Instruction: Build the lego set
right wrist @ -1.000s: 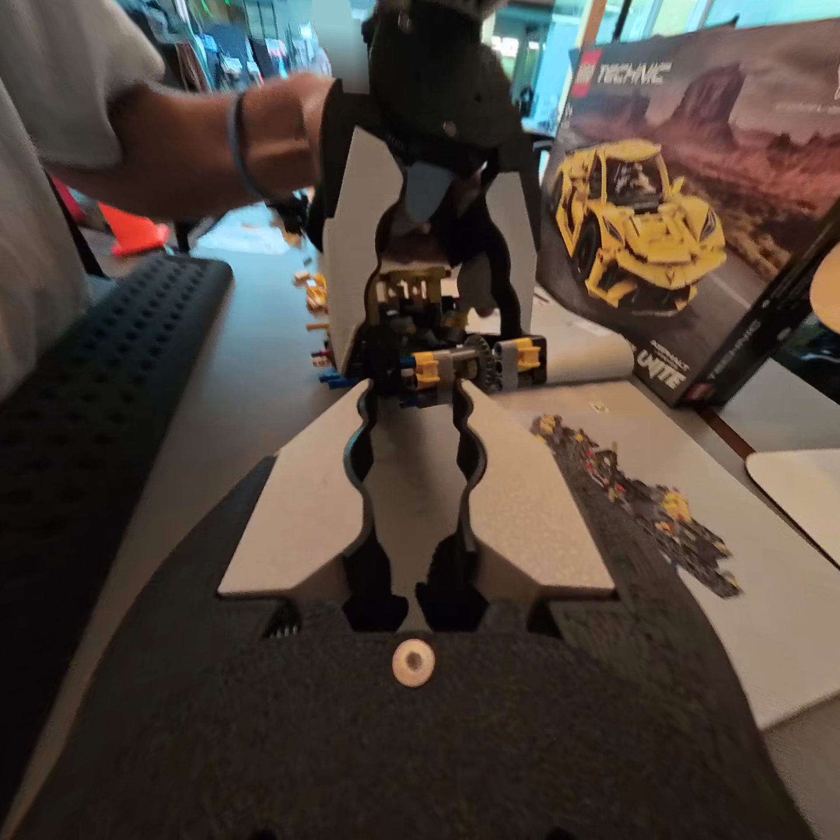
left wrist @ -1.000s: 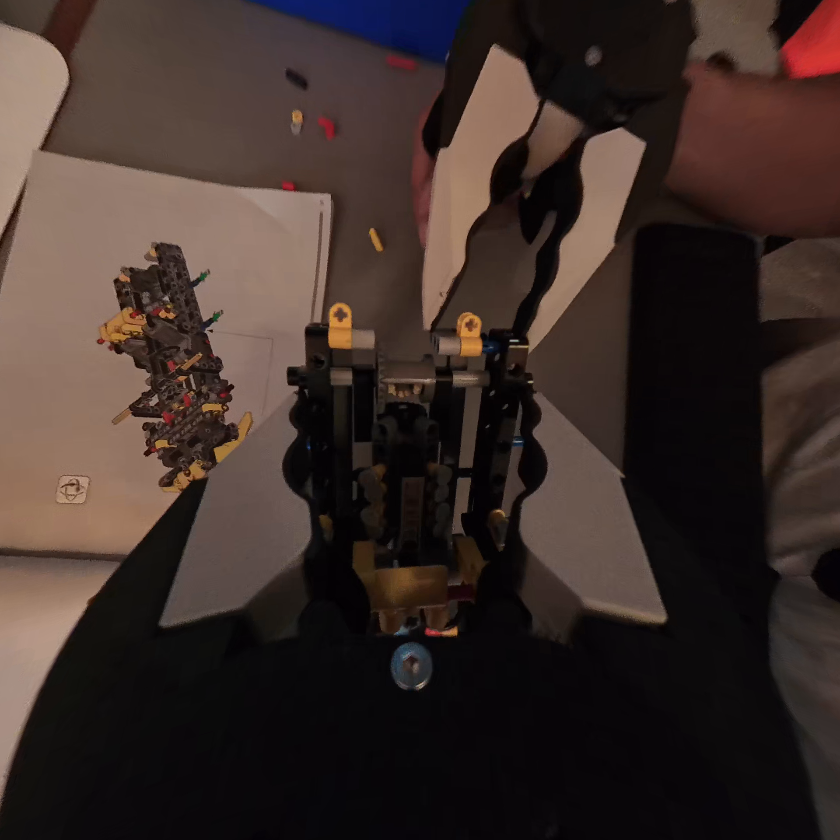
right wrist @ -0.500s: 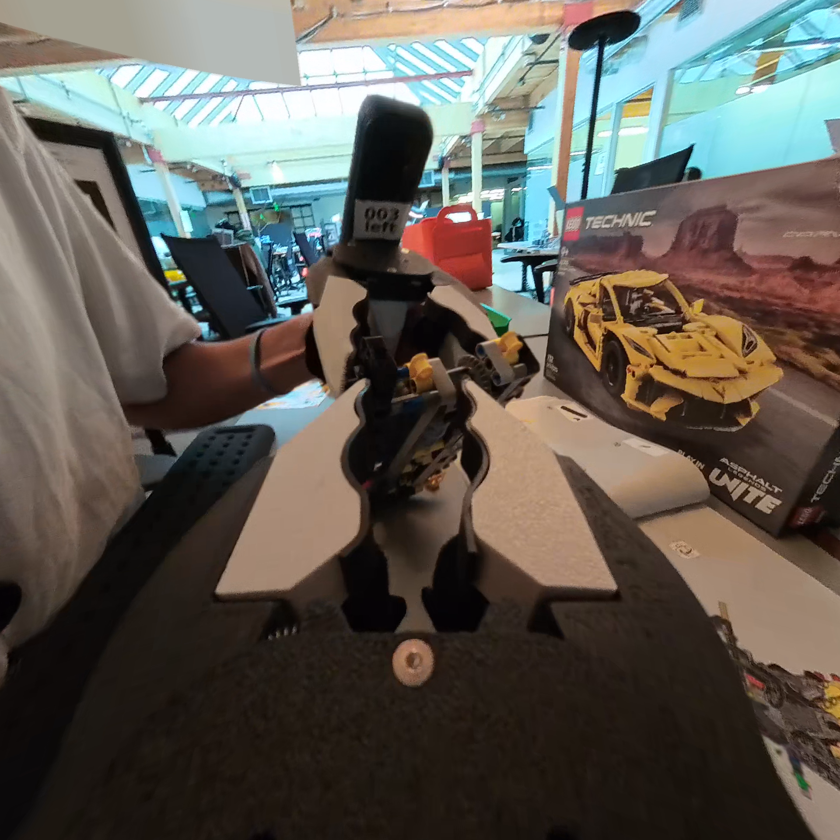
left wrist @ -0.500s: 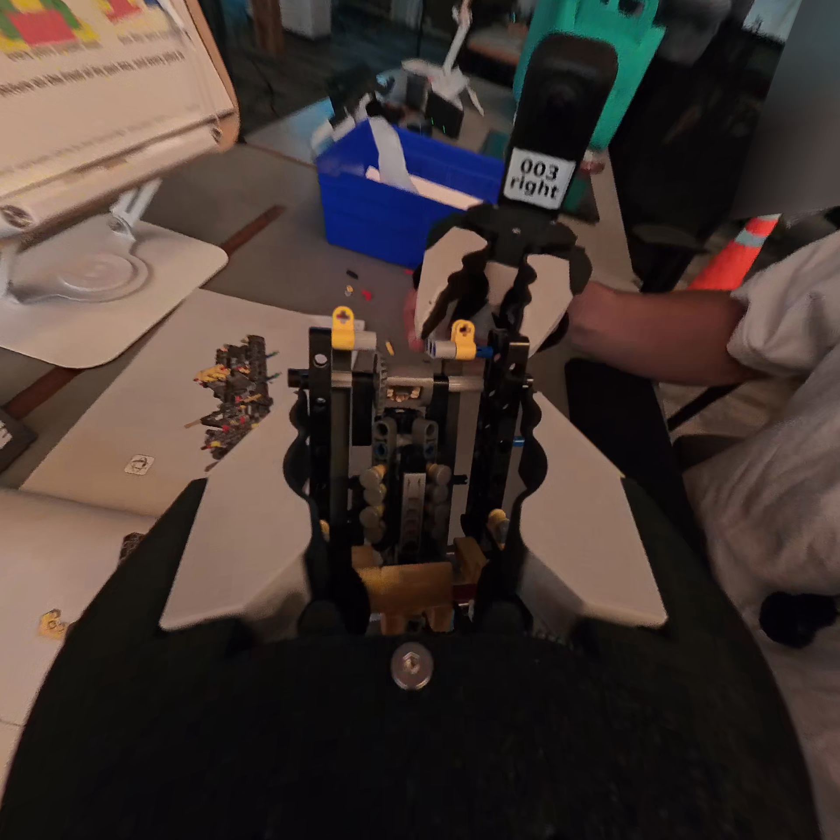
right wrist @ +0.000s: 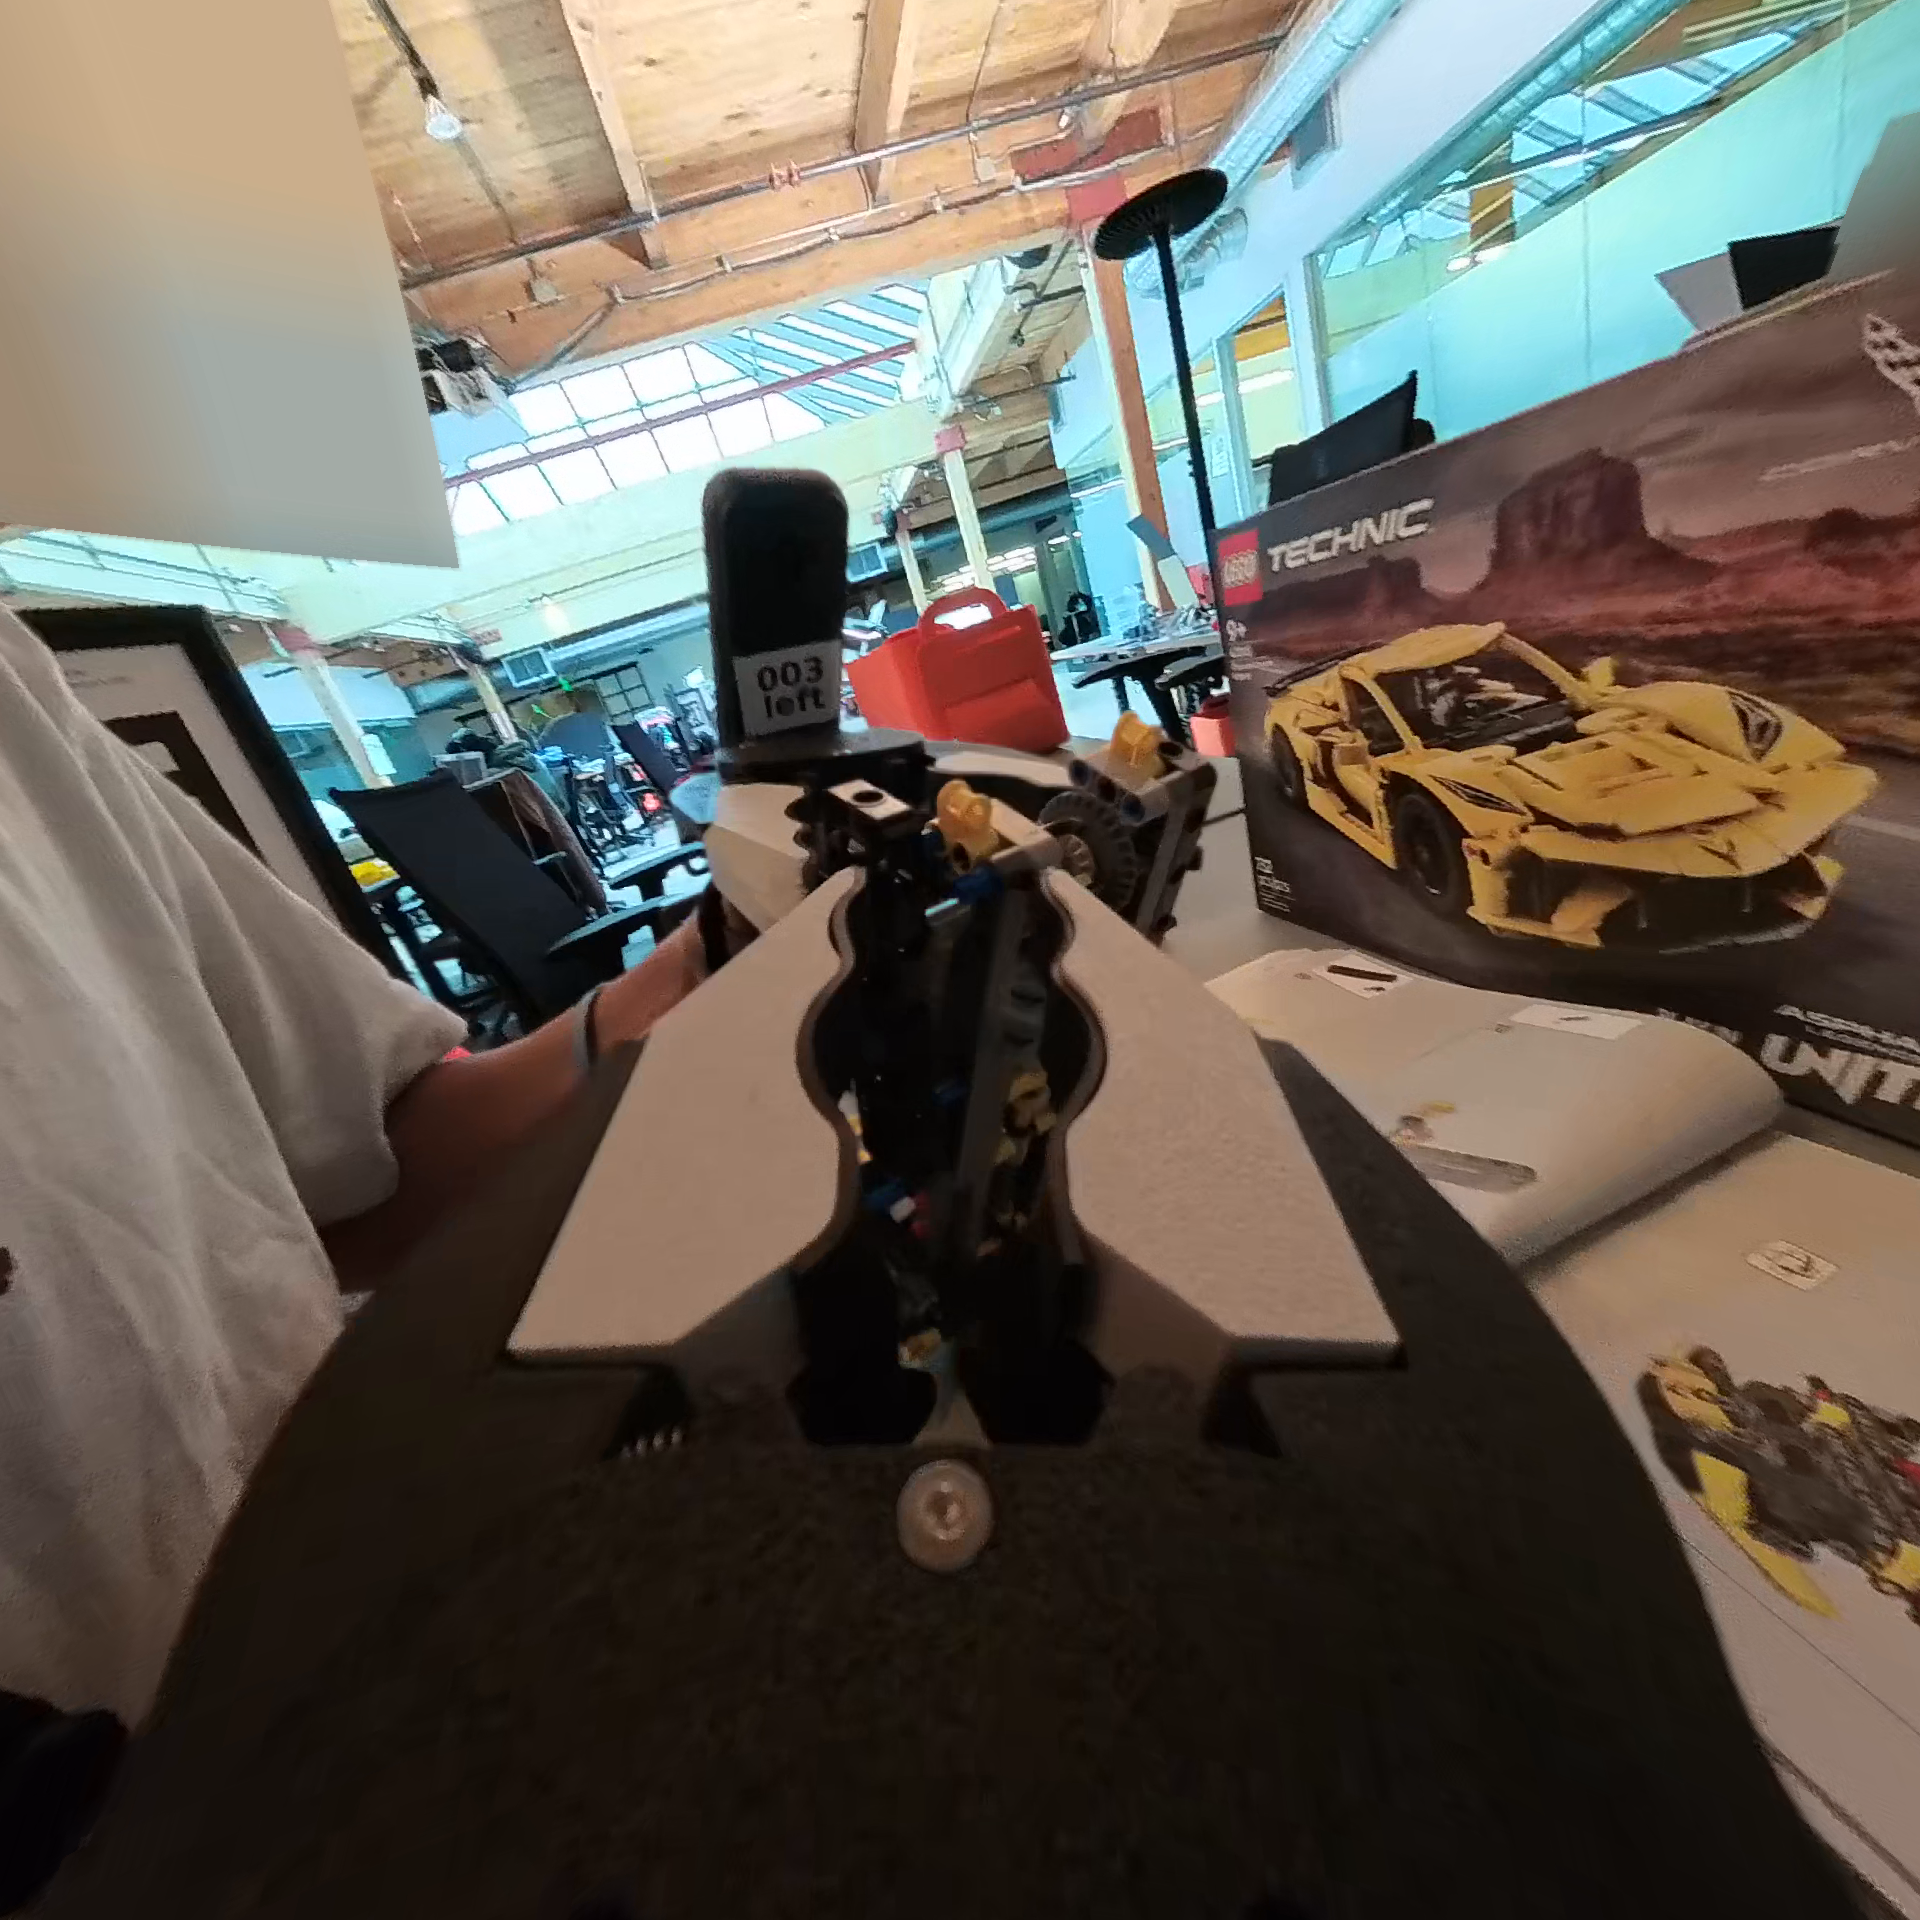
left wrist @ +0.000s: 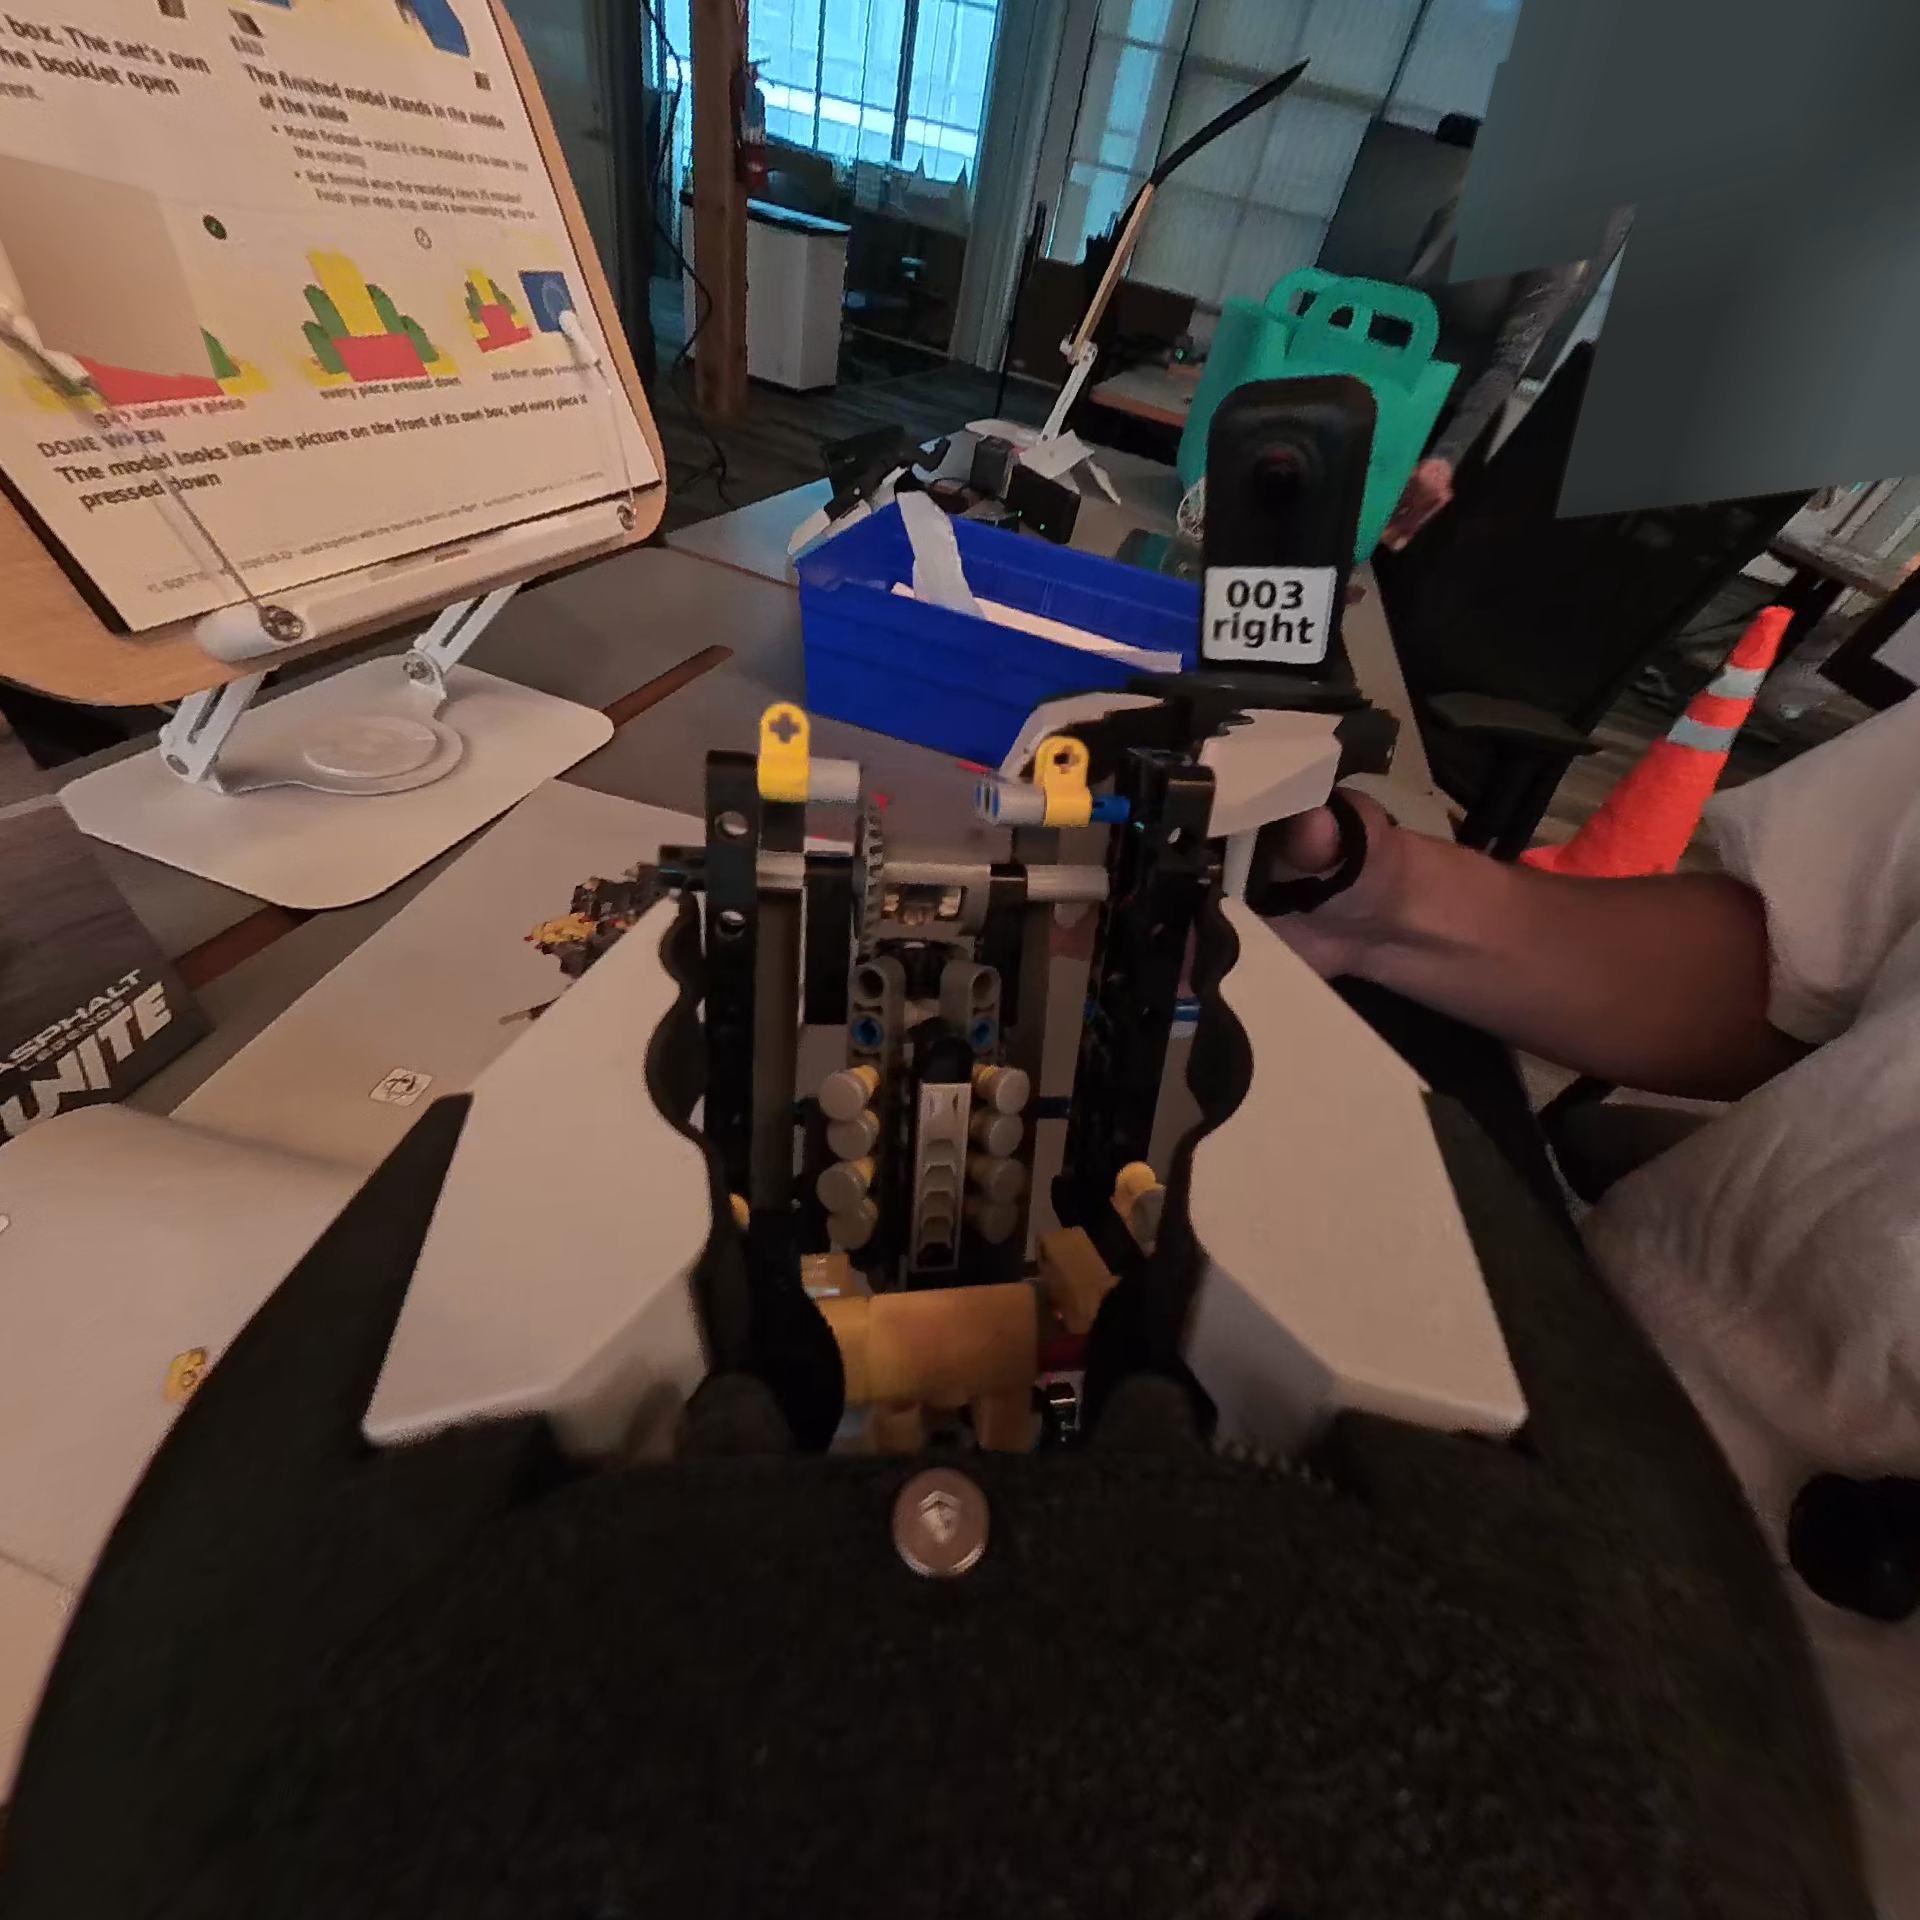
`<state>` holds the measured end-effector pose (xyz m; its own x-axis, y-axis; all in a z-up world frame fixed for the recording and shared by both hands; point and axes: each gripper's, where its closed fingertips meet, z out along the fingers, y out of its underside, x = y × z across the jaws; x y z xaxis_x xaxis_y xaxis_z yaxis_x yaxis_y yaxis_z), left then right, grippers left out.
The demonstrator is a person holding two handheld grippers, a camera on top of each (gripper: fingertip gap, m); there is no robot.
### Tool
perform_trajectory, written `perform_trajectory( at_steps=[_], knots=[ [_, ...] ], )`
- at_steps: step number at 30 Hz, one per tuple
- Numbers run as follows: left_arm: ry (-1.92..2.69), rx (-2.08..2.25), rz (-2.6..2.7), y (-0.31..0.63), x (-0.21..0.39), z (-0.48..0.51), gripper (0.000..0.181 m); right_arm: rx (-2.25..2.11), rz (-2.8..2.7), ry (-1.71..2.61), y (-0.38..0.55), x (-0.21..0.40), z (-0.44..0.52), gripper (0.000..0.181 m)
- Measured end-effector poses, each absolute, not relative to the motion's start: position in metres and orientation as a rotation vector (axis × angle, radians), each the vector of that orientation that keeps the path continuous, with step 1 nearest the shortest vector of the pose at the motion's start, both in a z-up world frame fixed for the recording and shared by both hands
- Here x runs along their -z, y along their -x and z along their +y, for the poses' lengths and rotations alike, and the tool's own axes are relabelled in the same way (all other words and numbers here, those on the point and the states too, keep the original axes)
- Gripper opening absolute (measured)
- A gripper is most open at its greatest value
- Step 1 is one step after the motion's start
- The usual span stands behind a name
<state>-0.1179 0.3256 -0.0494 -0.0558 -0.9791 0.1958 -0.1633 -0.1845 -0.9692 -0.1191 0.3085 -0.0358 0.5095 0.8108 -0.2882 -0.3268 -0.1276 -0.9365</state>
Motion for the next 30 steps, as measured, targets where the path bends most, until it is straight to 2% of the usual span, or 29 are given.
perform_trajectory(
  at_steps=[3,4,6,15,30],
  knots=[
    [1.406,1.380,1.264,0.126,0.042,0.322,0.095,-1.084,-0.497,1.337,0.130,0.027,0.304,0.030],
    [1.401,1.375,1.260,0.129,0.042,0.323,0.095,-1.111,-0.523,1.324,0.137,0.024,0.301,0.039],
    [1.378,1.371,1.274,0.135,0.041,0.321,0.095,-1.145,-0.569,1.328,0.151,0.024,0.299,0.043],
    [1.315,1.347,1.287,0.161,0.038,0.324,0.092,-1.075,-0.678,1.317,0.179,0.018,0.307,0.027],
    [1.250,1.481,1.170,0.180,0.031,0.332,0.089,-0.796,-0.896,1.263,0.192,0.015,0.315,0.029]
  ],
)
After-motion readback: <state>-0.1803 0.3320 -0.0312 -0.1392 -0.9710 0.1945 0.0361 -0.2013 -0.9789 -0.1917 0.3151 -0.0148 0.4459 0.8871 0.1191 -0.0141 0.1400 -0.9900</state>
